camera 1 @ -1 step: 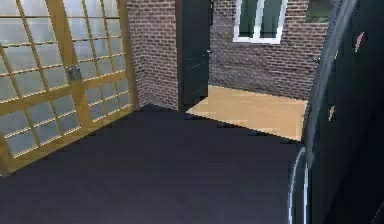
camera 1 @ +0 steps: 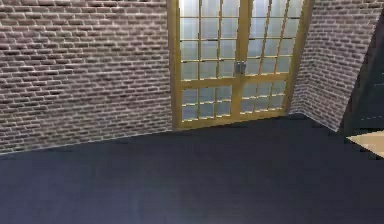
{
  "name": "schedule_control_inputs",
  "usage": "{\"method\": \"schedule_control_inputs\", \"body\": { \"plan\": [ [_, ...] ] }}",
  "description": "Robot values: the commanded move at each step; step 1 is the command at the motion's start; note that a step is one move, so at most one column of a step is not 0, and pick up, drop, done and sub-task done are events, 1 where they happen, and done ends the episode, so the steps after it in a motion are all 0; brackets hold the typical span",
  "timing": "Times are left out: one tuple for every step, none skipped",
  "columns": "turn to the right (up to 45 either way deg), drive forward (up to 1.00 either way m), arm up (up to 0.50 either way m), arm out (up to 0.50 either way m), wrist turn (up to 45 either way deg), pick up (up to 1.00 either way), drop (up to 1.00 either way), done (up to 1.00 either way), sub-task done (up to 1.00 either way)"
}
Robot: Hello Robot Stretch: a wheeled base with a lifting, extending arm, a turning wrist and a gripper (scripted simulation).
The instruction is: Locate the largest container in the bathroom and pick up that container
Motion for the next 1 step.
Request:
{"method": "schedule_control_inputs", "body": {
  "plan": [
    [-27.0, 0.0, 0.0, 0.0, 0.0, 0.0, 0.0, 0.0, 0.0]
  ]
}}
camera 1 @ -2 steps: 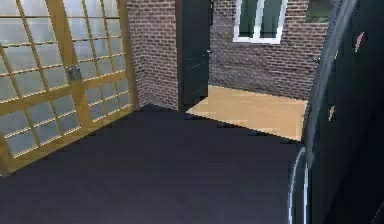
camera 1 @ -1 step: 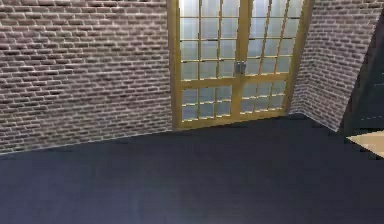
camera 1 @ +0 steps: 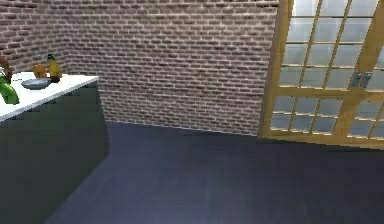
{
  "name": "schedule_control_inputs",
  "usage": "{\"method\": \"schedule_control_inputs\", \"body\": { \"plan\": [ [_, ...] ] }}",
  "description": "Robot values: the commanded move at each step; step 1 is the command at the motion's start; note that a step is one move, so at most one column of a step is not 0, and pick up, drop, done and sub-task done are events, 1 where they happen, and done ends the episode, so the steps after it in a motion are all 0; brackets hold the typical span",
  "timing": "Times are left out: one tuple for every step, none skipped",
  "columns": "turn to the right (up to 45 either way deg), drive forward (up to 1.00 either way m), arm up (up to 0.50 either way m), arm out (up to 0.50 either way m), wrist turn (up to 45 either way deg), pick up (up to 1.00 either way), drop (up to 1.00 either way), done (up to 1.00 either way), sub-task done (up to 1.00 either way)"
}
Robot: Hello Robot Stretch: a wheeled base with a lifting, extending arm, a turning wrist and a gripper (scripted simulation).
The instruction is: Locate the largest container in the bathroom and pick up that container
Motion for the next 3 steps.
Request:
{"method": "schedule_control_inputs", "body": {
  "plan": [
    [0.0, 0.35, 0.0, 0.0, 0.0, 0.0, 0.0, 0.0, 0.0],
    [-45.0, 0.0, 0.0, 0.0, 0.0, 0.0, 0.0, 0.0, 0.0],
    [-39.0, 0.0, 0.0, 0.0, 0.0, 0.0, 0.0, 0.0, 0.0]
  ]
}}
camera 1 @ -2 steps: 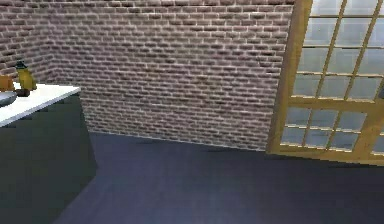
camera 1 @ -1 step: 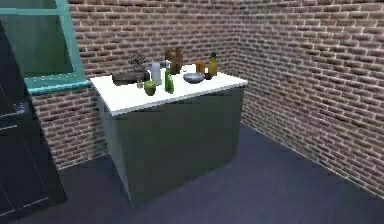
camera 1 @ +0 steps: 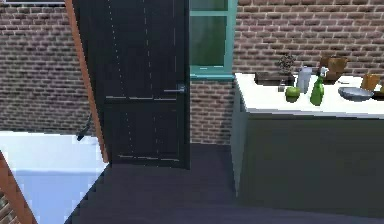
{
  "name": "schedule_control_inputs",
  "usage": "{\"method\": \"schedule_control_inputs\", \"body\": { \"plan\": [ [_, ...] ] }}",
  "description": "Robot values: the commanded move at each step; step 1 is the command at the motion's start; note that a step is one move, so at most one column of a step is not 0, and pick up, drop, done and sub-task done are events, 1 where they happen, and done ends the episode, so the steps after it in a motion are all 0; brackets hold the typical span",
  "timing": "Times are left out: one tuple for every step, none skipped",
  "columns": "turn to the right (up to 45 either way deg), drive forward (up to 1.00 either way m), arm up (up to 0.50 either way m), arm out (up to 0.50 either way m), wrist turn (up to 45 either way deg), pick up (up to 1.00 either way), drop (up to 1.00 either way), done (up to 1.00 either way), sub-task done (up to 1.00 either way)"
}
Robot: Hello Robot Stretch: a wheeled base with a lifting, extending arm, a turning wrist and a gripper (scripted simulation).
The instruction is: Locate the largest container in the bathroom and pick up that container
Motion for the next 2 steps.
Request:
{"method": "schedule_control_inputs", "body": {
  "plan": [
    [0.0, 0.35, 0.0, 0.0, 0.0, 0.0, 0.0, 0.0, 0.0],
    [-36.0, 0.0, 0.0, 0.0, 0.0, 0.0, 0.0, 0.0, 0.0]
  ]
}}
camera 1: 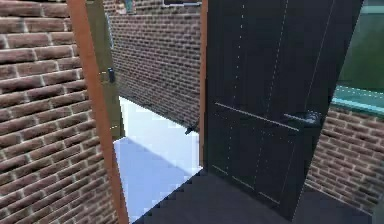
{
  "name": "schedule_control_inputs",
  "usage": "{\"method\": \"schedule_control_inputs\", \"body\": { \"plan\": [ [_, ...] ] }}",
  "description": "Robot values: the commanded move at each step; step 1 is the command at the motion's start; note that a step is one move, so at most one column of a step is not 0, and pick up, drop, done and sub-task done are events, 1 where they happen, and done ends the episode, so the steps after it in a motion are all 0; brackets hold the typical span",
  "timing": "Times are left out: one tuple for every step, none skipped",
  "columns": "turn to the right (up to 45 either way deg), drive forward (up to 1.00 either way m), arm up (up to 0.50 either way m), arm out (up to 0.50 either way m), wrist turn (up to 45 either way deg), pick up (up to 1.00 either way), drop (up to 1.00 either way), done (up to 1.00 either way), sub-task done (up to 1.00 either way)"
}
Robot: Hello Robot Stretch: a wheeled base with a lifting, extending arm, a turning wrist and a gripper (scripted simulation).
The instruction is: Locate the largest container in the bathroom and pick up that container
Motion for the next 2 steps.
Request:
{"method": "schedule_control_inputs", "body": {
  "plan": [
    [0.0, 0.85, 0.0, 0.0, 0.0, 0.0, 0.0, 0.0, 0.0],
    [-27.0, 0.0, 0.0, 0.0, 0.0, 0.0, 0.0, 0.0, 0.0]
  ]
}}
